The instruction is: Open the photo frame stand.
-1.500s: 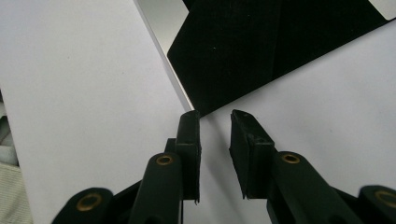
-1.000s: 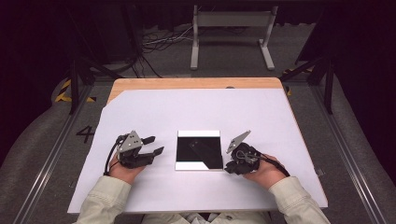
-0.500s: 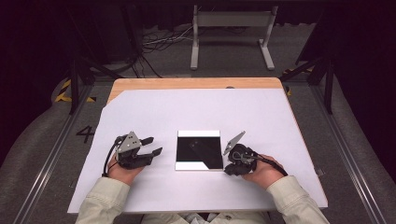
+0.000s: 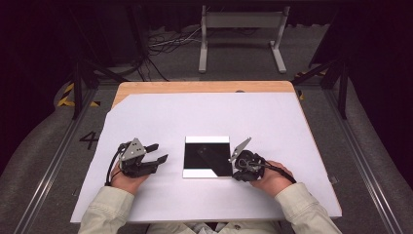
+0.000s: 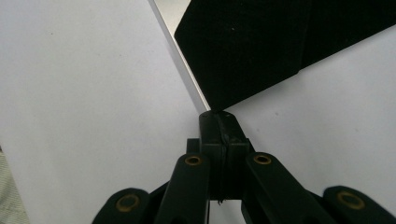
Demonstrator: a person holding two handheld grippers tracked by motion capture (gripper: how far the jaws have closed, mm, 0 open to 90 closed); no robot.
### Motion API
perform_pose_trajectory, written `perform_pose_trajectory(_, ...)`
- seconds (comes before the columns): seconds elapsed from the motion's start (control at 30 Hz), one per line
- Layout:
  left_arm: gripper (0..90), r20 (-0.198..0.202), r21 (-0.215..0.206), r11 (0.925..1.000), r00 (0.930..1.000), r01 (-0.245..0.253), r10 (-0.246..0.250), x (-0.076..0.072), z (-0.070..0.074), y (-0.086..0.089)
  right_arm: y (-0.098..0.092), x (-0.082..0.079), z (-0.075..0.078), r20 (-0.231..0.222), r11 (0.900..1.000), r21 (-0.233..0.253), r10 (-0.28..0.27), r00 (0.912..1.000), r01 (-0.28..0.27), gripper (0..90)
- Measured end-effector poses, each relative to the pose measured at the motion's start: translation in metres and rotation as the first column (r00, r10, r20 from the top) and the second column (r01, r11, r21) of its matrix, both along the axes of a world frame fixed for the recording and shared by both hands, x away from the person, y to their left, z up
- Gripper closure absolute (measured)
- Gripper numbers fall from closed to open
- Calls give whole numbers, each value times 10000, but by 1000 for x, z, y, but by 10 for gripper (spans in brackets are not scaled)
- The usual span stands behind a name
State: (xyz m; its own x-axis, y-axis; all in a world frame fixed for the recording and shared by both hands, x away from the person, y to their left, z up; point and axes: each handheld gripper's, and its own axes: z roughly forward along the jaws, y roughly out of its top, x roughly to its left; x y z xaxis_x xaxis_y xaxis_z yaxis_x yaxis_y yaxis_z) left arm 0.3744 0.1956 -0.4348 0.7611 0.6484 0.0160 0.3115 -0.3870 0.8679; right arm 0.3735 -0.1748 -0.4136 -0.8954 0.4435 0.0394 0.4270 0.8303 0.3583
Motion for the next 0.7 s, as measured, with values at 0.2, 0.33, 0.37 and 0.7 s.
perform_pose_trajectory(0.2, 442, -40, -13, 10000, 10000, 45, -45, 1, 0, -1, -4, -2, 7, 166, 9991, 426, -10, 9999, 3, 897)
perform_pose_trajectory(0.33, 441, -272, -317, 9994, 9995, 139, -148, 3, 0, -1, -7, -3, 12, 294, 9971, 758, 9, 9996, -31, 897)
perform_pose_trajectory(0.37, 441, -327, -382, 9992, 9993, 141, -153, 3, 1, -1, -8, -3, 13, 340, 9964, 848, -9, 9994, -20, 897)
perform_pose_trajectory(0.7, 441, -405, -238, 9995, 9990, 195, -204, 5, 0, -5, -14, -5, 27, 1018, 9785, 2059, -107, 9947, -105, 898)
